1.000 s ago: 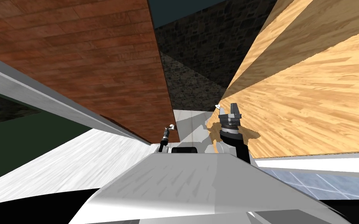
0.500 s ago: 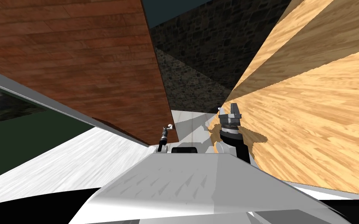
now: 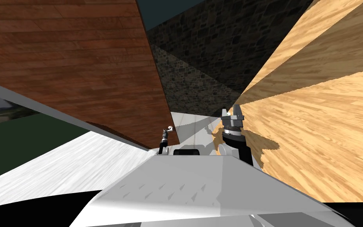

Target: Push the door open

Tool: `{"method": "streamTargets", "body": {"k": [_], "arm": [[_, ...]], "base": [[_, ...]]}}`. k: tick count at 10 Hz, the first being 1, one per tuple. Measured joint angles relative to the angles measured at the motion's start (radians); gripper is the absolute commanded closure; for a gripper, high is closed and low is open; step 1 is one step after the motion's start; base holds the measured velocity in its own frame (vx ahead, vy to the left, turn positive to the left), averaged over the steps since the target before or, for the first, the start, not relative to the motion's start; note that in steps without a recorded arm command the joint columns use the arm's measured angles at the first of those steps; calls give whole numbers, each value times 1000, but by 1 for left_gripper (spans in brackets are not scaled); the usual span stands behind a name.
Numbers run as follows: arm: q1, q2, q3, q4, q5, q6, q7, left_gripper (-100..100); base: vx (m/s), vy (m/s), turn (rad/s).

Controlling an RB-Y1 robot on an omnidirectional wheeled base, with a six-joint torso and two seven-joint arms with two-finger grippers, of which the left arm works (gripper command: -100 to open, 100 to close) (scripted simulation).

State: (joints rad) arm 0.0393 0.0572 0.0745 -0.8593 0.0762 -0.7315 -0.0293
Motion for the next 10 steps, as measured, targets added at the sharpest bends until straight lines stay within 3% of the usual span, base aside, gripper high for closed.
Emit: {"method": "streamTargets", "body": {"k": [6, 10], "arm": [[-13, -22, 70, 12, 29, -6, -21, 100], [-3, -11, 92, 5, 41, 4, -26, 100]], "base": [[160, -61, 59], [161, -37, 43]]}}
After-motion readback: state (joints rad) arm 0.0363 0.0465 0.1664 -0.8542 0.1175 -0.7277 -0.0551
